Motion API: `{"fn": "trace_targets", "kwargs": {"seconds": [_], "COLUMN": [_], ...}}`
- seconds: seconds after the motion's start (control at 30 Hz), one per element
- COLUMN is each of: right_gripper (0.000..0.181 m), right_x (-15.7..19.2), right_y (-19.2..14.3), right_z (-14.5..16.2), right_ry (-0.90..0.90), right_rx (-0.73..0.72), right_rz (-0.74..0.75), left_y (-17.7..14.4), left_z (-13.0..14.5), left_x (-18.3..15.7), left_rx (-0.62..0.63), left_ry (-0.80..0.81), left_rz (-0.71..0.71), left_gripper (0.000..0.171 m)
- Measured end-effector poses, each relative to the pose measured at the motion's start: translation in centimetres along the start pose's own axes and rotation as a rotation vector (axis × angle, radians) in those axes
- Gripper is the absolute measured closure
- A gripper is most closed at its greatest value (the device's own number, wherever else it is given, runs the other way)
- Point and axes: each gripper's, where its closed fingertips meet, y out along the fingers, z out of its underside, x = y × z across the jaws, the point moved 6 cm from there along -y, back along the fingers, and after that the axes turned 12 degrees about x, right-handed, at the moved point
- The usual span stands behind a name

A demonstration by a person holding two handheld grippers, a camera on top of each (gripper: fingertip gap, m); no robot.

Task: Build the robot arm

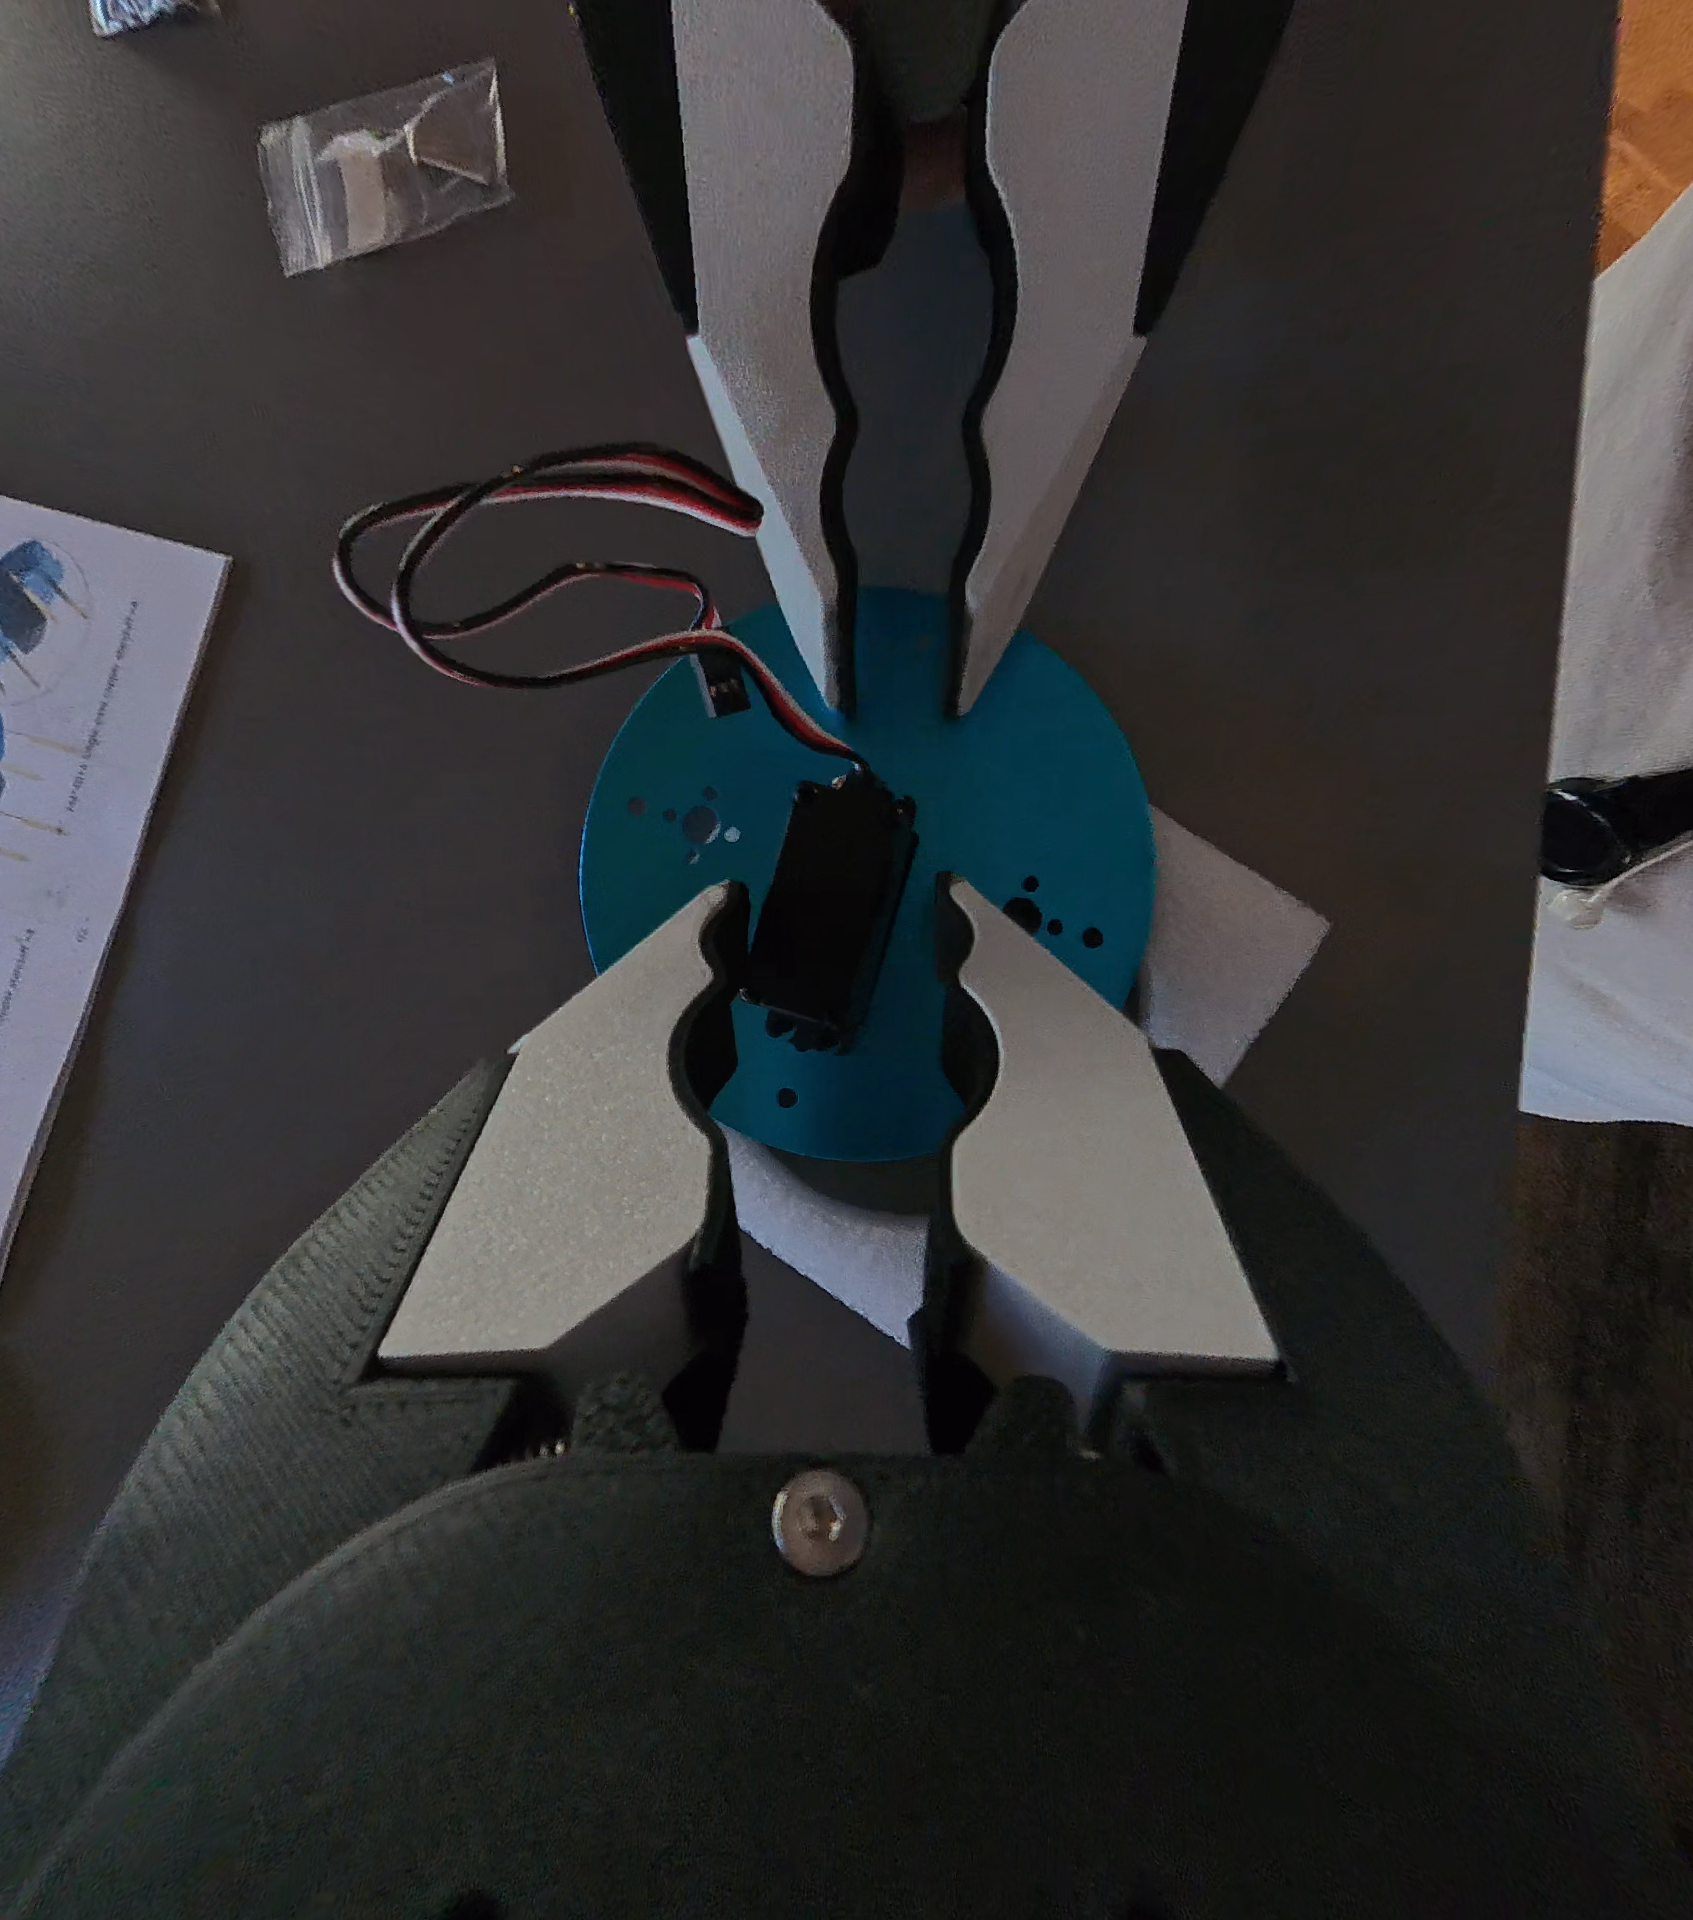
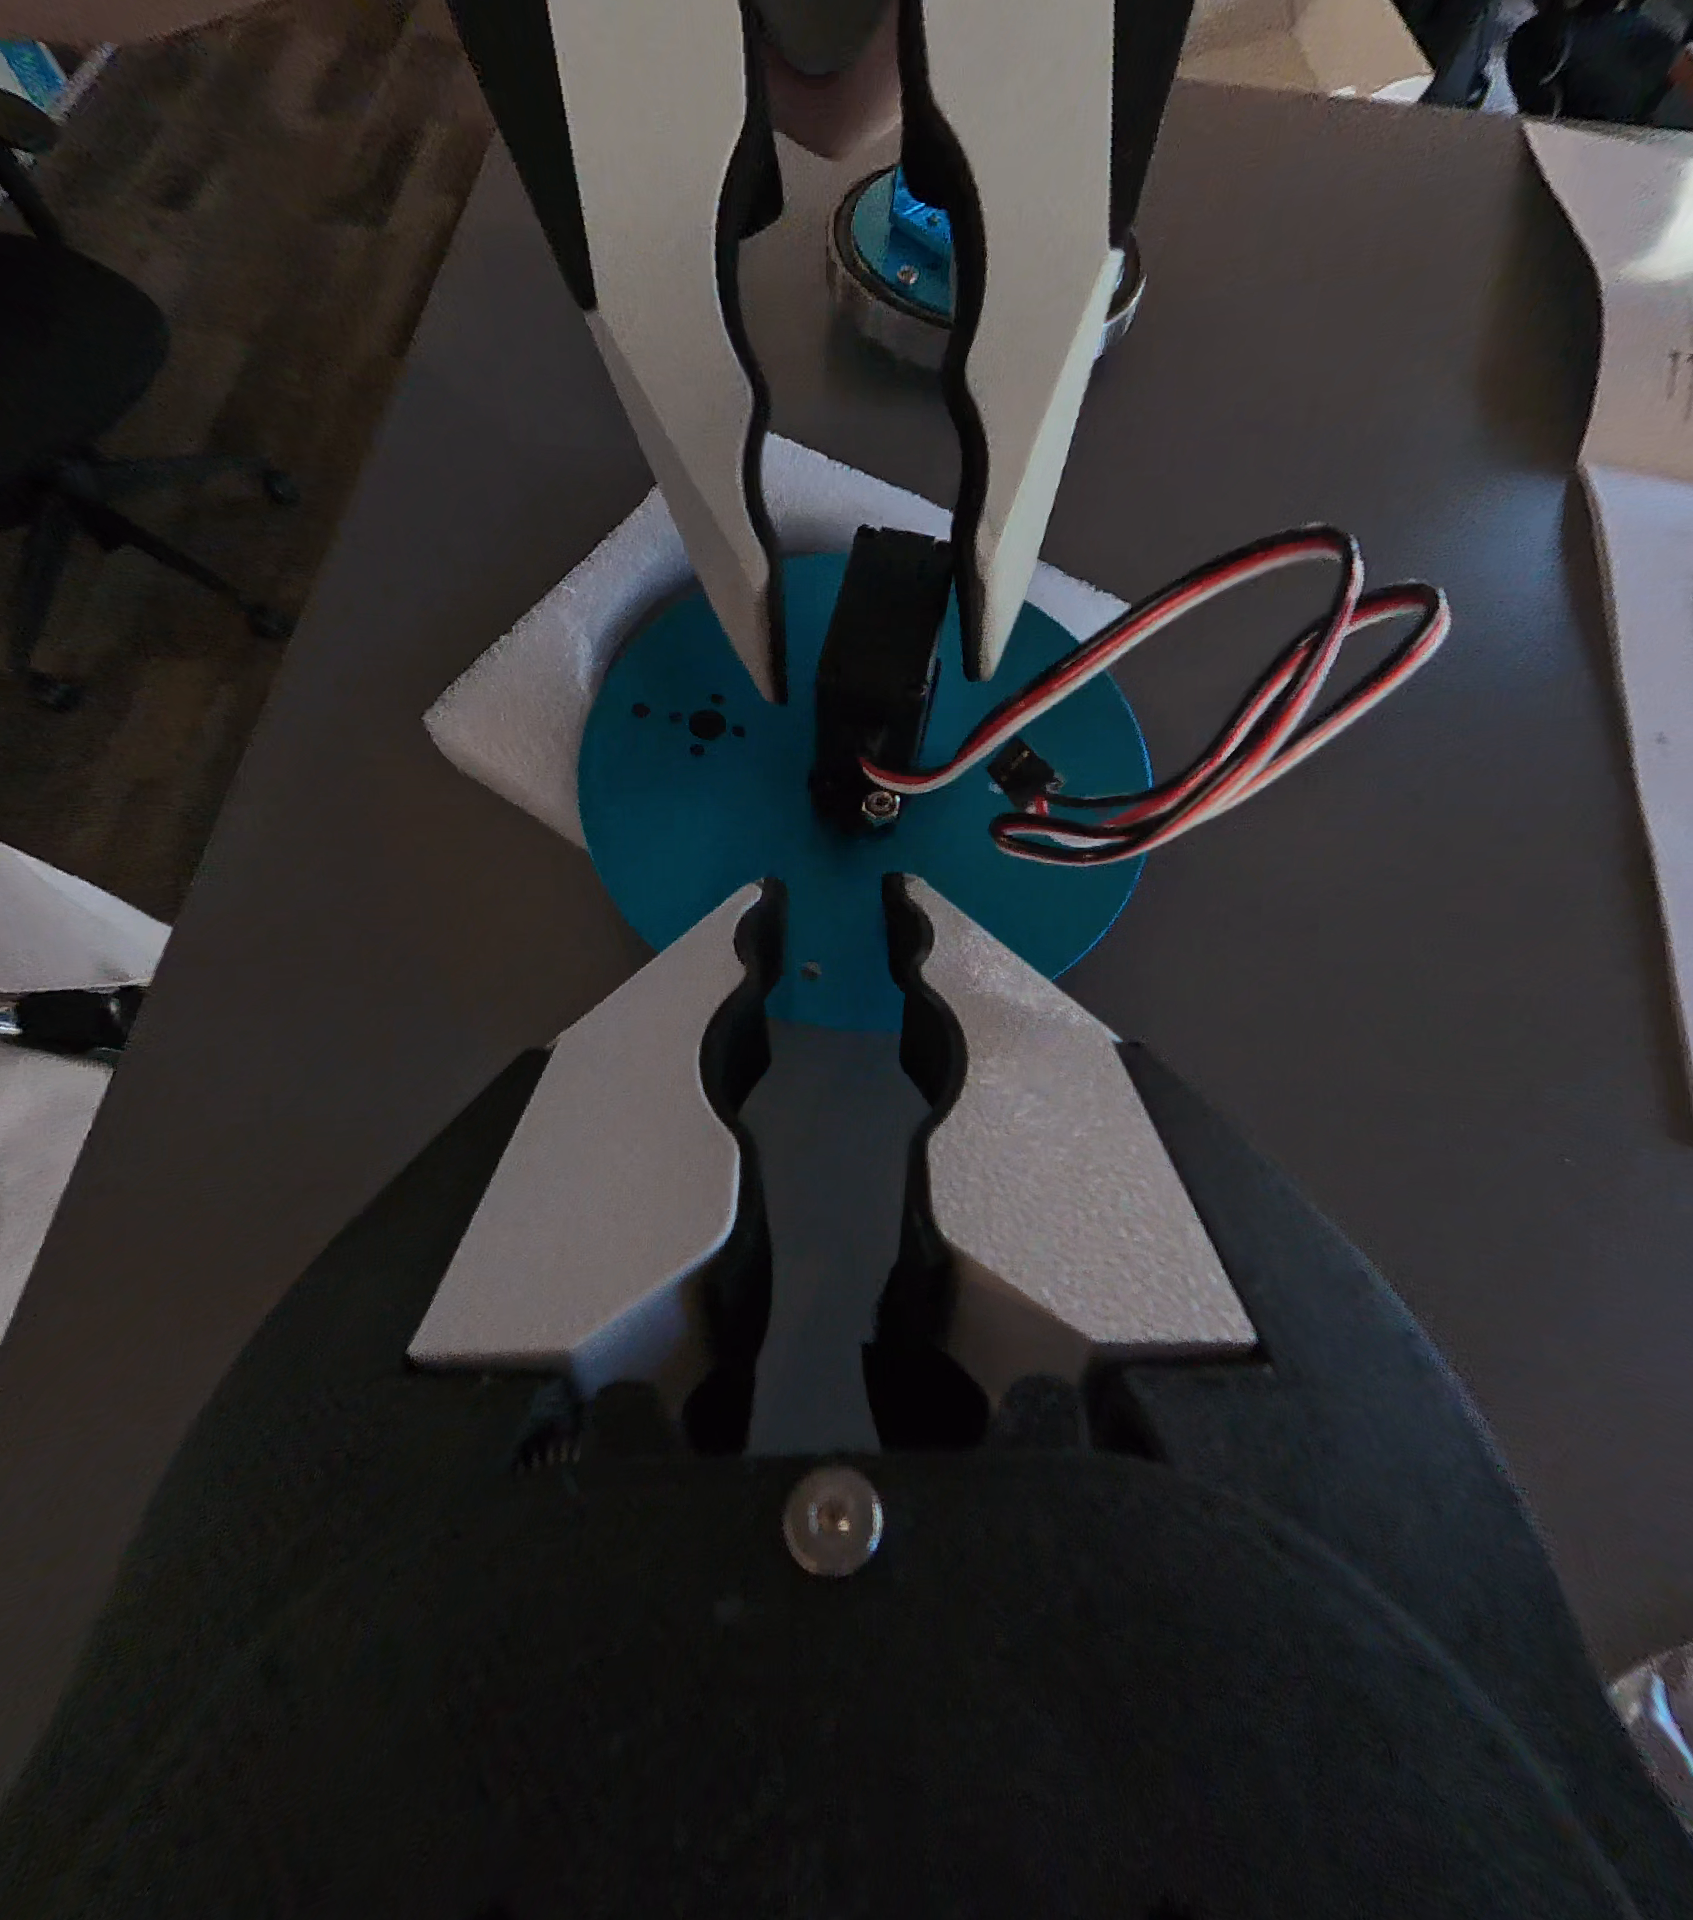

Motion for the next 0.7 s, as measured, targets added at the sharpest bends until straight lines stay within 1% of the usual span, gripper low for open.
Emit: {"fn": "trace_targets", "kwargs": {"seconds": [0.03,0.07,0.47,0.53,0.6,0.7], "right_gripper": [0.162,0.162,0.16,0.155,0.155,0.15], "right_x": [-0.1,-0.2,-0.8,-0.8,-1.0,-1.4], "right_y": [0.0,0.0,-0.3,-0.5,-0.9,-1.6], "right_z": [0.0,0.1,0.3,0.2,0.0,-0.2], "right_ry": [0.013,0.025,0.034,0.033,0.053,0.102], "right_rx": [-0.012,-0.008,-0.021,-0.045,-0.091,-0.155], "right_rz": [-0.012,-0.018,-0.041,-0.048,-0.068,-0.137], "left_y": [0.1,0.1,-0.4,-0.6,-0.8,-1.0], "left_z": [0.0,0.0,1.2,1.2,1.2,1.1], "left_x": [0.2,0.2,0.0,-0.1,-0.2,-0.4], "left_rx": [-0.002,-0.016,-0.141,-0.154,-0.167,-0.189], "left_ry": [0.001,0.007,-0.08,-0.092,-0.103,-0.108], "left_rz": [-0.021,-0.025,0.017,0.023,0.033,0.037], "left_gripper": [0.144,0.145,0.15,0.15,0.15,0.15]}}
